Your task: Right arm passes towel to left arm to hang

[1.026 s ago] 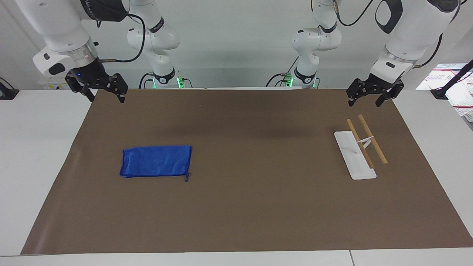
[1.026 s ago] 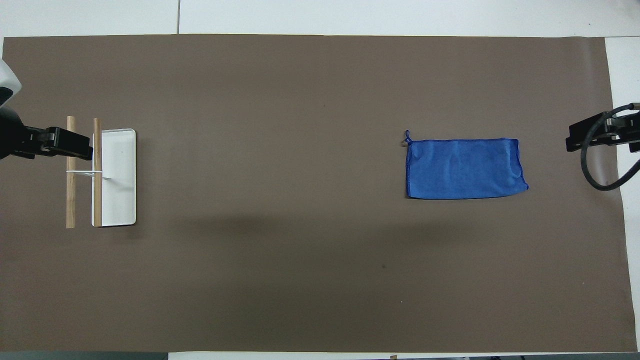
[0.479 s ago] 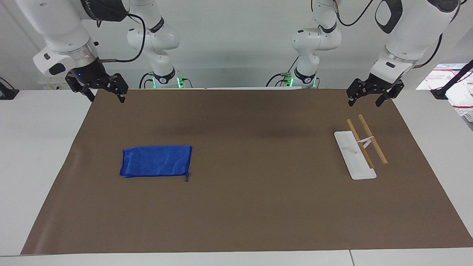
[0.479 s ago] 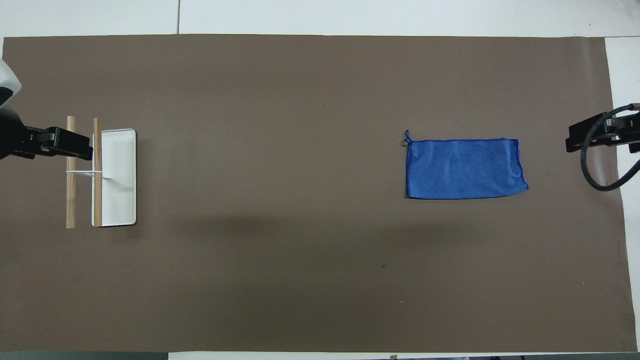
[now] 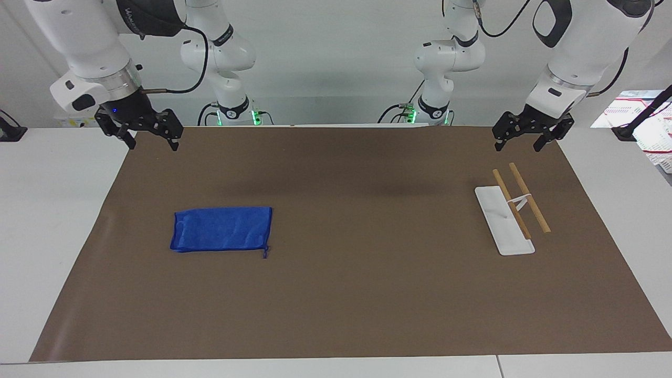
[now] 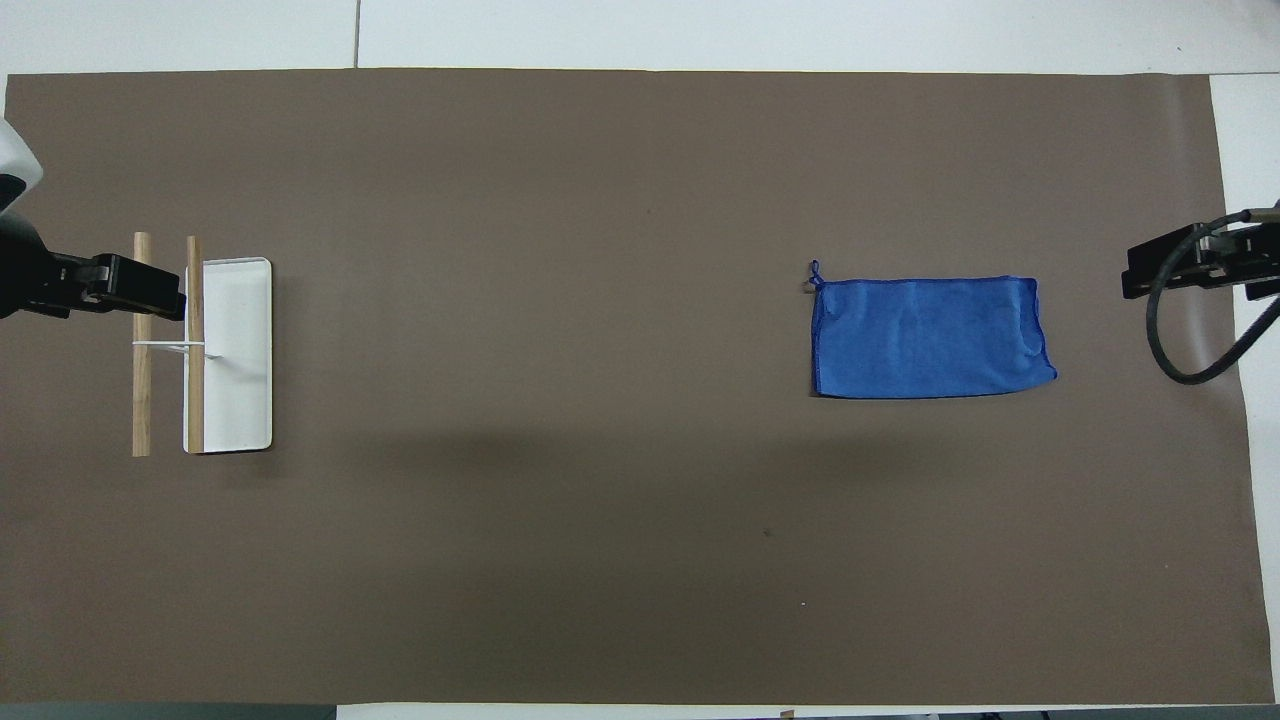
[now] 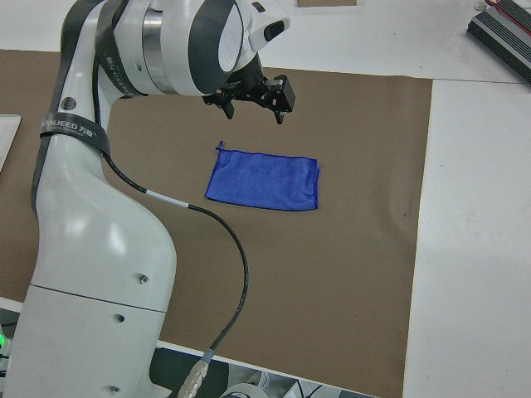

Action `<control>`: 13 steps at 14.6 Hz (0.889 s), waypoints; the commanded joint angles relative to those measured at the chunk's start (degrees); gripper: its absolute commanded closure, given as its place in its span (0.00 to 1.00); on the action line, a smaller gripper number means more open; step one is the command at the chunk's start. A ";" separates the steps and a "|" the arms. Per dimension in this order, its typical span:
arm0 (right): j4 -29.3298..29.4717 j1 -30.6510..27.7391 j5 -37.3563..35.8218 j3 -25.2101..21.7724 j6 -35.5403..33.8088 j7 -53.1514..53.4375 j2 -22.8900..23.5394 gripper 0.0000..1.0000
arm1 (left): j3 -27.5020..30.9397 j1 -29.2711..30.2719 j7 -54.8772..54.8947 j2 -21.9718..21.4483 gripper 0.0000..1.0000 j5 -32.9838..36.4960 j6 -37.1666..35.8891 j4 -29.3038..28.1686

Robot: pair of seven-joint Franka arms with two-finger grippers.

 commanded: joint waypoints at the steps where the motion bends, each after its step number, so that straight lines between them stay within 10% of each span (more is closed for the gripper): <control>1: -10.45 -0.18 0.00 0.40 8.98 -0.74 -4.70 0.00 | -0.16 0.59 0.38 -1.90 0.00 -0.05 0.97 -2.25; 13: -35.61 0.53 1.32 0.57 47.85 -1.35 4.68 0.00 | -0.16 0.59 0.38 -1.90 0.00 -0.05 0.97 -2.16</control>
